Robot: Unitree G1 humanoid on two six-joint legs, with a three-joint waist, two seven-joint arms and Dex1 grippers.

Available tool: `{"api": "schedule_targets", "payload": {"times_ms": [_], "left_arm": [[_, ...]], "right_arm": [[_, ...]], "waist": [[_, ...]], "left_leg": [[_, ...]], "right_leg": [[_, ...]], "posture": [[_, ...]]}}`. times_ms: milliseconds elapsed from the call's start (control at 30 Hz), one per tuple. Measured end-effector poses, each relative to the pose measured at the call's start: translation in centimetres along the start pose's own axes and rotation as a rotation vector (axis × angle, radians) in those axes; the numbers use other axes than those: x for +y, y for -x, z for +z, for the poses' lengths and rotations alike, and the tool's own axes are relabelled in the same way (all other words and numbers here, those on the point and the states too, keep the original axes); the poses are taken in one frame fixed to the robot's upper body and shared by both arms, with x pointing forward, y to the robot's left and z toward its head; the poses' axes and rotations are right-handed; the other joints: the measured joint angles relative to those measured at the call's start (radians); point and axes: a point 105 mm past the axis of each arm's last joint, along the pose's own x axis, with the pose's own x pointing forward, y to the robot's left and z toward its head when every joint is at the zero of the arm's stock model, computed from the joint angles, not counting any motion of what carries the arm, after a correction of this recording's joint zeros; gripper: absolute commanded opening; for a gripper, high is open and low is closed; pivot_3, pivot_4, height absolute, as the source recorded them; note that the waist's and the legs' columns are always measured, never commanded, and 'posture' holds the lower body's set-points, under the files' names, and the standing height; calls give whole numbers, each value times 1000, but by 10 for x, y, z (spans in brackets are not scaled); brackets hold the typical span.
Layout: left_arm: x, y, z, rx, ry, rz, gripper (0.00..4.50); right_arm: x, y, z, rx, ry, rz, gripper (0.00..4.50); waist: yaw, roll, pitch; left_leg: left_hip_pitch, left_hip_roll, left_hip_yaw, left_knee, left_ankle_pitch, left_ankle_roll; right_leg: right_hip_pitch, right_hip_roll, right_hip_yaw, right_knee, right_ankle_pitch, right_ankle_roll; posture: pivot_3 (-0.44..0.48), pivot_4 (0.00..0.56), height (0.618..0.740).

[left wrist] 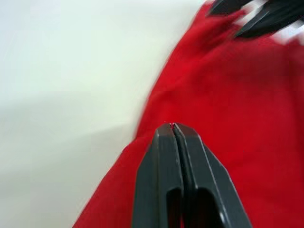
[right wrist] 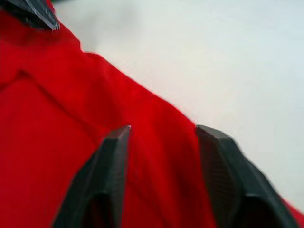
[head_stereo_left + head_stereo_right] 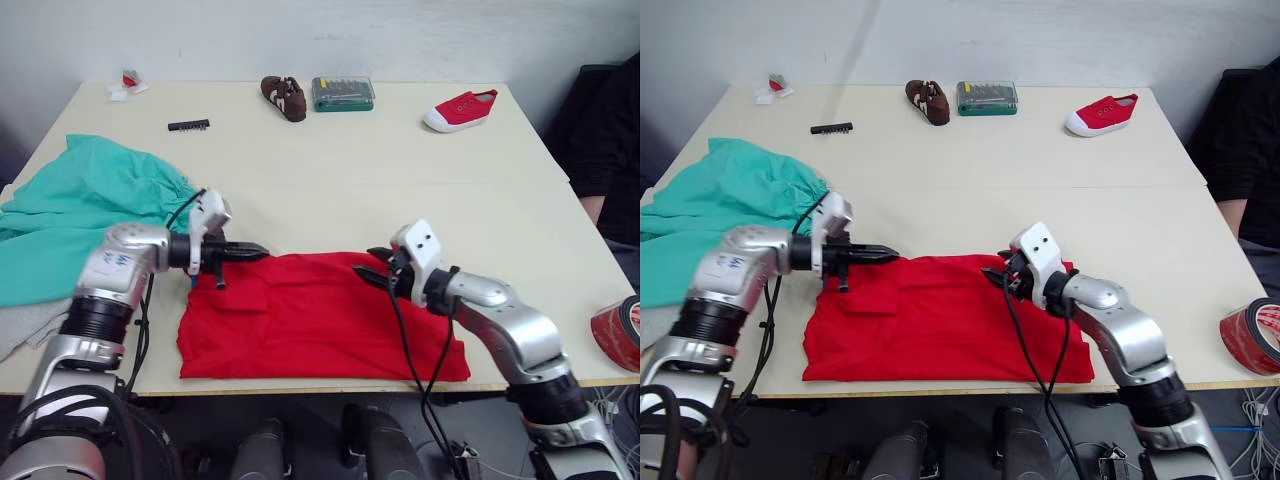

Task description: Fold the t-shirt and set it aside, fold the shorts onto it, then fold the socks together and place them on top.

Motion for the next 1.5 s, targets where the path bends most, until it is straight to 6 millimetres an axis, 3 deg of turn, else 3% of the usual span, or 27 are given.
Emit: {"api": "schedule_targets", "payload": {"times_ms": [133, 267, 400, 500, 667, 733, 833, 967, 1067, 1133, 1267, 1367, 1500], "left_arm": [[1, -2, -7, 6, -67, 21, 0], [1, 3, -12, 16, -132, 23, 0], [1, 8, -19, 37, -158, 22, 0], [4, 15, -23, 41, -155, 29, 0], [5, 36, -34, 65, -109, 49, 0], [0, 43, -37, 63, -74, 45, 0], [-9, 45, -38, 66, -41, 14, 0], [-7, 35, -28, 27, -14, 30, 0], [-2, 28, -15, -4, -34, 40, 0], [2, 28, -15, 2, -44, 55, 0], [2, 26, -21, 9, -27, 50, 0], [3, 29, -22, 20, -35, 50, 0], [6, 42, -28, 48, -53, 74, 0]], "right_arm": [[1, -9, -7, 8, 0, -30, 29], [-6, -11, -19, 41, -4, -90, 29], [-19, 1, -27, 44, -41, -154, 29], [-37, 24, -37, 67, -51, -229, 29], [-85, 86, -55, 154, -13, -400, 29], [-90, 97, -58, 155, -34, -414, 29], [-80, 91, -42, 76, -67, -359, 29], [-51, 59, 8, -100, -49, -221, 29], [-29, 31, 26, -151, -45, -137, 29], [-17, 14, 19, -110, -32, -97, 29], [-22, -2, -21, 32, -53, -131, 29], [-32, 3, -24, 49, -10, -166, 29], [-57, 33, -35, 105, 39, -246, 29]], "waist": [[1, 0, -1], [0, 1, -1], [-1, 2, -5], [1, 2, -7], [1, 2, -7], [-5, 3, -6], [-18, 5, -5], [-21, 5, -5], [-21, 5, -5], [-22, 5, -5], [-20, 5, -5], [-21, 5, -5], [-19, 4, -6]], "left_leg": [[1, 0, 0, 0, 0, 0], [2, 0, 0, 0, 0, 0], [4, 0, 0, 0, 0, 0], [8, 0, 1, -1, -2, 1], [18, 2, 0, -3, -9, 6], [18, 3, 0, -4, -10, 5], [17, 6, -1, -4, -8, 0], [16, 7, -1, -4, -8, -2], [15, 6, 0, -4, -5, -7], [13, 6, 1, -4, -5, -7], [6, 4, 2, -3, -4, -4], [6, 3, 4, -2, -4, -2], [7, 3, 3, -3, -4, -2]], "right_leg": [[0, -2, 0, 0, 0, 0], [1, -2, 1, 0, 0, 0], [2, -2, 1, 0, 0, -1], [6, -3, 2, -2, -1, -1], [17, -3, 1, -7, -1, -2], [16, -2, 1, -6, -1, -2], [15, 1, 0, -5, -3, -5], [12, 2, 0, -3, -3, -5], [10, 2, 0, -2, -3, -5], [9, 2, 0, -1, -3, -5], [3, 1, 0, 0, -2, -4], [2, 0, 1, 0, -2, -3], [4, -1, 1, -4, -2, -3]], "posture": [[0, 150, 740], [0, 150, 740], [0, 150, 740], [0, 150, 740], [0, 150, 740], [0, 150, 740], [0, 150, 740], [0, 150, 740], [0, 150, 740], [0, 150, 740], [0, 150, 740], [0, 150, 740], [0, 150, 740]]}}
